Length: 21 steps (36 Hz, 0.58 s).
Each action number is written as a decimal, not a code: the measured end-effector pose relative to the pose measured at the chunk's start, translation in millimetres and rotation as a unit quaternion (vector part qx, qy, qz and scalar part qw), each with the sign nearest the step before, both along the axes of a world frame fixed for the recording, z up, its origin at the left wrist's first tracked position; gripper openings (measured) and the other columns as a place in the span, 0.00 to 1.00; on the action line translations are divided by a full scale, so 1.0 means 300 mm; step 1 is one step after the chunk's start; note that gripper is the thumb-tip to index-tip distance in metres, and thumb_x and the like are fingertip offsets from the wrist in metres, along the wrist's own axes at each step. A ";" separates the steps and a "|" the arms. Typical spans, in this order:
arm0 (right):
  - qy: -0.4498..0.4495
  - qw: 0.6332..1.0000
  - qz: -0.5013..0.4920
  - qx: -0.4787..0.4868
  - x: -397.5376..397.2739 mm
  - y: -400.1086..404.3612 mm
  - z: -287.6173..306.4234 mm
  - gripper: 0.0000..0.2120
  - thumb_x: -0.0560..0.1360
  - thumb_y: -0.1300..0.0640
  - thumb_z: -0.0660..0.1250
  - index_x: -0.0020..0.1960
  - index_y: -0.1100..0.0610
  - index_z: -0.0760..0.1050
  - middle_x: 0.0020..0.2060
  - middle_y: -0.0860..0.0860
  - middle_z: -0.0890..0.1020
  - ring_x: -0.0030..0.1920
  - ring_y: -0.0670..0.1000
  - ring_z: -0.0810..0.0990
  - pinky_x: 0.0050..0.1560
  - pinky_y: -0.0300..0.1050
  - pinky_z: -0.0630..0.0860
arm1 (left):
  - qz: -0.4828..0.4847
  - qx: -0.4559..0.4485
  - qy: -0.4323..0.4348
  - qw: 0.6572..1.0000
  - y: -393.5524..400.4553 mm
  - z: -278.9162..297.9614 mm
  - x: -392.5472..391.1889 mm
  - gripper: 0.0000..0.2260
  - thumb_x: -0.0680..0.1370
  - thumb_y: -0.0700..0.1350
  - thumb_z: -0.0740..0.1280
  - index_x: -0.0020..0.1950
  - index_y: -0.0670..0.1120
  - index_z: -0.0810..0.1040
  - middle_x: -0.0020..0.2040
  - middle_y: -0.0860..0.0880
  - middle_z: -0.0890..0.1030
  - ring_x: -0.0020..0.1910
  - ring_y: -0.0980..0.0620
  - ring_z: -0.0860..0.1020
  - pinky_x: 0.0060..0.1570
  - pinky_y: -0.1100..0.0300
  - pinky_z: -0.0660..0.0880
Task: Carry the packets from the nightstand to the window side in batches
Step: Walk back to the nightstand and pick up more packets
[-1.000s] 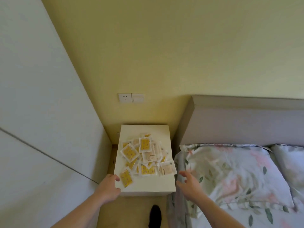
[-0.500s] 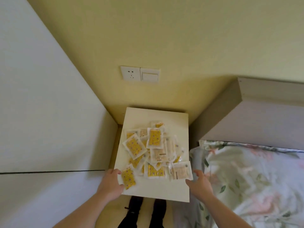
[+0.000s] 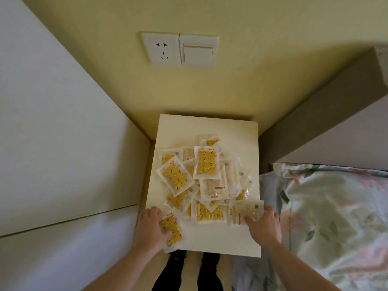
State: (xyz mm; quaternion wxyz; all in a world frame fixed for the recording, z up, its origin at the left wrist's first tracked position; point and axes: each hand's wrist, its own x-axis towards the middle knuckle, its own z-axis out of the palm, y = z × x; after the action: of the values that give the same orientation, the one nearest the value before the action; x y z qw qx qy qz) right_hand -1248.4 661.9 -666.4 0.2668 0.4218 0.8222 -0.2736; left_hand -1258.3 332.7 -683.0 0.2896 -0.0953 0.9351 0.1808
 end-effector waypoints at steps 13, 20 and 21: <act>0.024 0.998 -0.065 -0.011 0.028 0.009 0.002 0.19 0.75 0.53 0.73 0.62 0.56 0.71 0.52 0.53 0.80 0.46 0.53 0.78 0.43 0.45 0.72 | 0.009 0.008 -0.013 1.000 0.003 0.017 -0.022 0.19 0.72 0.53 0.76 0.53 0.55 0.67 0.53 0.57 0.69 0.54 0.56 0.70 0.52 0.61 0.72; 0.032 0.992 -0.115 -0.034 0.057 0.016 -0.010 0.11 0.77 0.54 0.72 0.57 0.53 0.74 0.44 0.49 0.79 0.45 0.54 0.79 0.43 0.45 0.74 | 0.058 0.003 -0.045 0.997 0.004 0.012 -0.027 0.20 0.71 0.50 0.78 0.52 0.52 0.68 0.49 0.55 0.72 0.50 0.54 0.73 0.47 0.61 0.71; 0.034 0.992 -0.114 -0.036 0.067 0.018 -0.001 0.10 0.77 0.54 0.71 0.56 0.53 0.75 0.44 0.49 0.79 0.46 0.54 0.79 0.45 0.44 0.74 | 0.070 0.002 -0.047 0.996 0.006 0.015 -0.028 0.20 0.71 0.49 0.78 0.51 0.52 0.68 0.48 0.55 0.72 0.48 0.55 0.73 0.43 0.62 0.71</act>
State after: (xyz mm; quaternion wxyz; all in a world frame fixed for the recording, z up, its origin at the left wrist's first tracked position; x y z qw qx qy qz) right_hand -1228.4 667.3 -666.8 0.2202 0.4935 0.7670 -0.3460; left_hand -1266.7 334.6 -678.6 0.3203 -0.1684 0.9111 0.1975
